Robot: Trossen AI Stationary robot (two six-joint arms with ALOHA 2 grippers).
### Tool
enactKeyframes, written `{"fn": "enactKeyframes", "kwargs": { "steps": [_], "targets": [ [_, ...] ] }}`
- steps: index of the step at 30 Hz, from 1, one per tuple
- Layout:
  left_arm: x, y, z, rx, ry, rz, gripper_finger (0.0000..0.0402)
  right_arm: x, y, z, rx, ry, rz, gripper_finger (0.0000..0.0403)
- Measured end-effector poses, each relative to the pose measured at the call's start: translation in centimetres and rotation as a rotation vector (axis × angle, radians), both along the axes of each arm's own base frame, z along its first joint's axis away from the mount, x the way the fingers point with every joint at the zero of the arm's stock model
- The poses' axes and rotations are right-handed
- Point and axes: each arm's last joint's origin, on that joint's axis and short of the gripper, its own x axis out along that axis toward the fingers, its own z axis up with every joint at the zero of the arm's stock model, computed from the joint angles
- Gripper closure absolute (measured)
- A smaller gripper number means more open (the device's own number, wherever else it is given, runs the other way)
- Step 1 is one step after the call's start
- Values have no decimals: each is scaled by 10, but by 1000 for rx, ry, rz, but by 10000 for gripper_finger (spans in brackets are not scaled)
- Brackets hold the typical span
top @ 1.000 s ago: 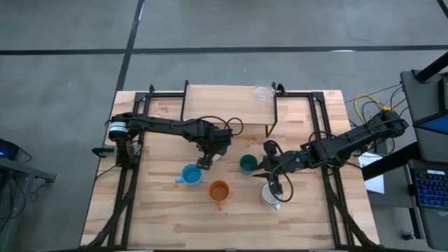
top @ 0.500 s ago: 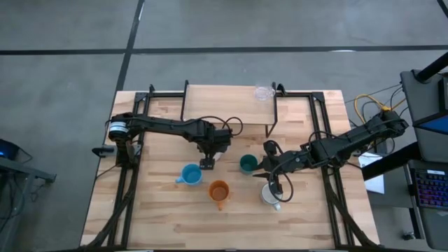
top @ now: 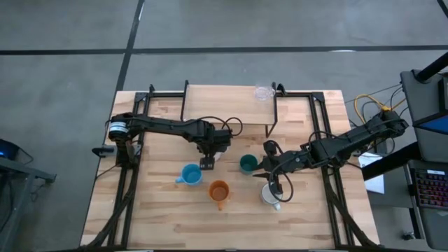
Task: Stack small to large cups/mugs on shelf
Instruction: Put the white cup on the shelf
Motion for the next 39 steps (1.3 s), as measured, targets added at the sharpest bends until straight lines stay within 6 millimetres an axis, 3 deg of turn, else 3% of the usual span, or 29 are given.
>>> {"fn": "enactKeyframes", "kwargs": {
  "steps": [13, 19, 39],
  "targets": [
    [0, 0, 0, -3, -1, 0, 289, 0, 0, 0, 0, 0, 0, 309],
    [0, -2, 0, -90, -5, -9, 390, 0, 0, 0, 1, 0, 0, 310],
    [0, -4, 4, -59, 2, 34, 401, 0, 0, 0, 18, 1, -13, 309]
  ]
}}
